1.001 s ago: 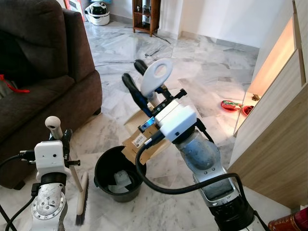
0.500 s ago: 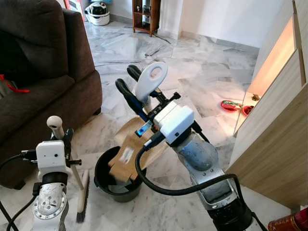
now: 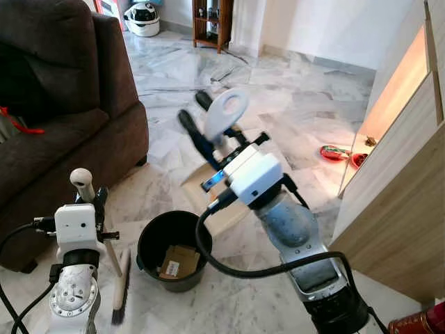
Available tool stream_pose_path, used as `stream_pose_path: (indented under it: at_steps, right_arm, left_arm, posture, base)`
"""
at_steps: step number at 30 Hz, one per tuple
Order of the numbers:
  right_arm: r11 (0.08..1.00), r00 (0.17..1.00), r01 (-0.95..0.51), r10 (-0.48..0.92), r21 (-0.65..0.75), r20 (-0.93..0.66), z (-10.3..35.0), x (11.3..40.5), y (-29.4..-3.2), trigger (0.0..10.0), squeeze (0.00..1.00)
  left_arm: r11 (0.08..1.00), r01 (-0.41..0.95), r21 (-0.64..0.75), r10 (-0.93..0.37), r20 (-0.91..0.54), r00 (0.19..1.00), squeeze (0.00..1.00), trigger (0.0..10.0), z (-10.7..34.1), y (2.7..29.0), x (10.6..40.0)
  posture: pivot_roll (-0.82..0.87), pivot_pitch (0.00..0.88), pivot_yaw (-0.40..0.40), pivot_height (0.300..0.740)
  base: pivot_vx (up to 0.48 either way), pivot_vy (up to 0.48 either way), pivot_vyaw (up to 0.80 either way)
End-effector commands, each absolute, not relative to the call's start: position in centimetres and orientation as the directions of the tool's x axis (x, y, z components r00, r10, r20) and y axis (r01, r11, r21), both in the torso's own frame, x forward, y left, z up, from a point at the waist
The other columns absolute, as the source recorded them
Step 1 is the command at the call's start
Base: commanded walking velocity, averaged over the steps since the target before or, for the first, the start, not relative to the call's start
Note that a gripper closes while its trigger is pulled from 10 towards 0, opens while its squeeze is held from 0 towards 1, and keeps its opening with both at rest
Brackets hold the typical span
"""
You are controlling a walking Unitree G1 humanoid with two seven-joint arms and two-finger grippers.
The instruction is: Sweep floor
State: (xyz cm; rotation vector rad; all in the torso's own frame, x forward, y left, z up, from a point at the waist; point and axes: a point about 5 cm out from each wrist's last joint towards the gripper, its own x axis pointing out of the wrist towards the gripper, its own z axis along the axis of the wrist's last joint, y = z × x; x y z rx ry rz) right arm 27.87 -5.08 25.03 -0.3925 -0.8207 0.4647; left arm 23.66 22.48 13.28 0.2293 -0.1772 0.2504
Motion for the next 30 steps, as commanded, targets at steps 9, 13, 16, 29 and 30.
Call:
stream_pose_path:
  at_steps: [9,13,16,29,30]
  right_arm:
    - [0.874,0.751,0.015,0.31,-0.486,0.582,23.6,28.7,-12.4,10.0,0.0]
    - [0.916,0.825,-0.013,0.236,-0.4,0.513,21.3,28.5,-14.2,10.0,0.0]
    - [0.921,0.858,-0.028,0.221,-0.388,0.464,19.7,28.2,-14.8,10.0,0.0]
    - [0.981,0.956,-0.007,0.063,-0.191,0.288,14.7,28.8,-17.7,10.0,0.0]
    - [0.984,0.963,0.001,0.047,-0.178,0.266,14.2,28.9,-18.0,10.0,0.0]
  left_arm:
    - [0.943,-0.246,0.225,0.191,0.239,0.952,0.0,10.0,13.8,22.2,23.9]
    - [0.945,-0.242,0.219,0.193,0.225,0.955,0.0,10.0,13.4,22.2,23.7]
    - [0.948,-0.238,0.213,0.193,0.212,0.958,0.0,10.0,13.1,22.1,23.5]
    - [0.958,-0.227,0.177,0.197,0.172,0.965,0.0,10.0,11.9,21.8,22.9]
    - [0.959,-0.228,0.169,0.201,0.166,0.965,0.0,10.0,11.7,21.9,22.8]
  posture:
    - [0.01,0.113,-0.006,0.74]
    - [-0.01,0.12,-0.006,0.74]
    - [-0.01,0.124,-0.007,0.74]
    - [-0.01,0.096,-0.009,0.74]
    - [-0.01,0.088,-0.011,0.74]
  base:
    - [0.0,0.0,0.0]
    - [0.0,0.0,0.0]
    - [0.0,0.0,0.0]
    - [0.0,0.0,0.0]
    - [0.0,0.0,0.0]
